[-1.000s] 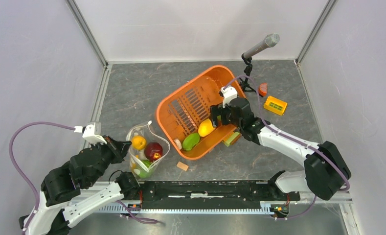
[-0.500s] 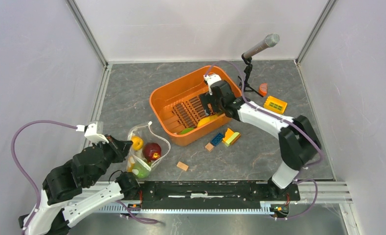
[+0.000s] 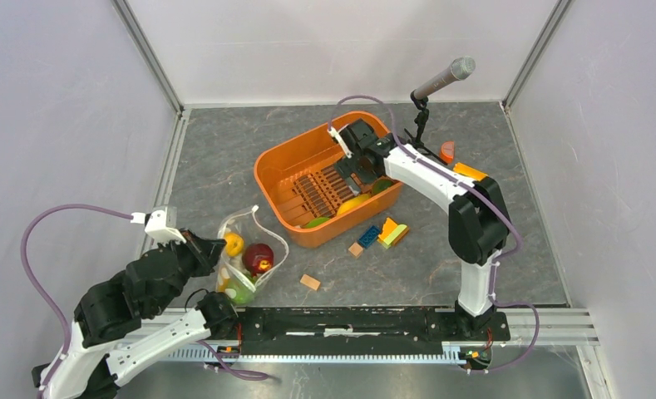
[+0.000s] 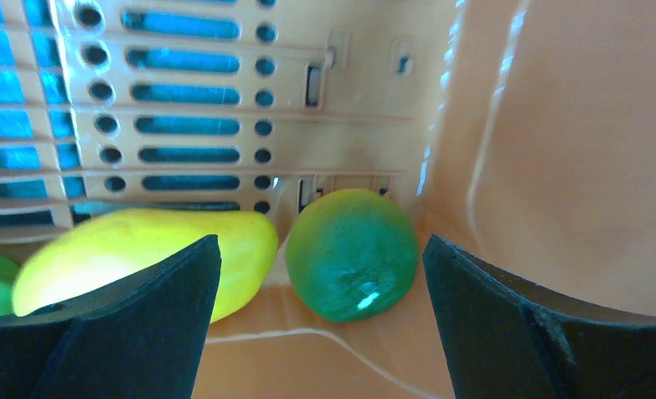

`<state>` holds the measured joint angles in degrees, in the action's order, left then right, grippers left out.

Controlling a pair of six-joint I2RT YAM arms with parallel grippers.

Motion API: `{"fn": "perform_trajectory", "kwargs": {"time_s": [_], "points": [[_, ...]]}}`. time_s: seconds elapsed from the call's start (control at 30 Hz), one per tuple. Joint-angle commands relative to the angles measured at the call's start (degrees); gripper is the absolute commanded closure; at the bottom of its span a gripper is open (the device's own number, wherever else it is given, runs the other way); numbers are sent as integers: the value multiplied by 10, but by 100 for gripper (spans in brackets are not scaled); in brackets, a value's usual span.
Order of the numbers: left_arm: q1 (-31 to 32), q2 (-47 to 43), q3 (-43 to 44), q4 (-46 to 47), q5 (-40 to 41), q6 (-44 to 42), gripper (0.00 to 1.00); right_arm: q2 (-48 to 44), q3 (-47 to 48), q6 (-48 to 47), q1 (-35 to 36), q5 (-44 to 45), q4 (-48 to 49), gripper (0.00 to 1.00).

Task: Place the food in the zip-top bag and seal the zipper
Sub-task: Pick up the fake fruit from the bin.

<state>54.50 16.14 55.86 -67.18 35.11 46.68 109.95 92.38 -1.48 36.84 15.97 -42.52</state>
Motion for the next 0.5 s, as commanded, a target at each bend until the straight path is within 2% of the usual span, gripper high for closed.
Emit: {"fn": "perform_trajectory", "kwargs": {"time_s": [0.0, 0.23, 0.4, 0.47], "points": [[1, -8, 6, 14, 21, 0, 89, 45, -7, -35, -5, -43, -69, 6], [2, -23, 15, -3, 32, 1, 88, 89, 2, -40, -8, -34, -66, 12], [1, -31, 12, -4, 29, 8, 88, 91, 2, -40, -9, -38, -42, 41], [1, -30, 12, -4, 26, 10, 88, 84, 7, -40, -9, -40, -33, 48]]}}
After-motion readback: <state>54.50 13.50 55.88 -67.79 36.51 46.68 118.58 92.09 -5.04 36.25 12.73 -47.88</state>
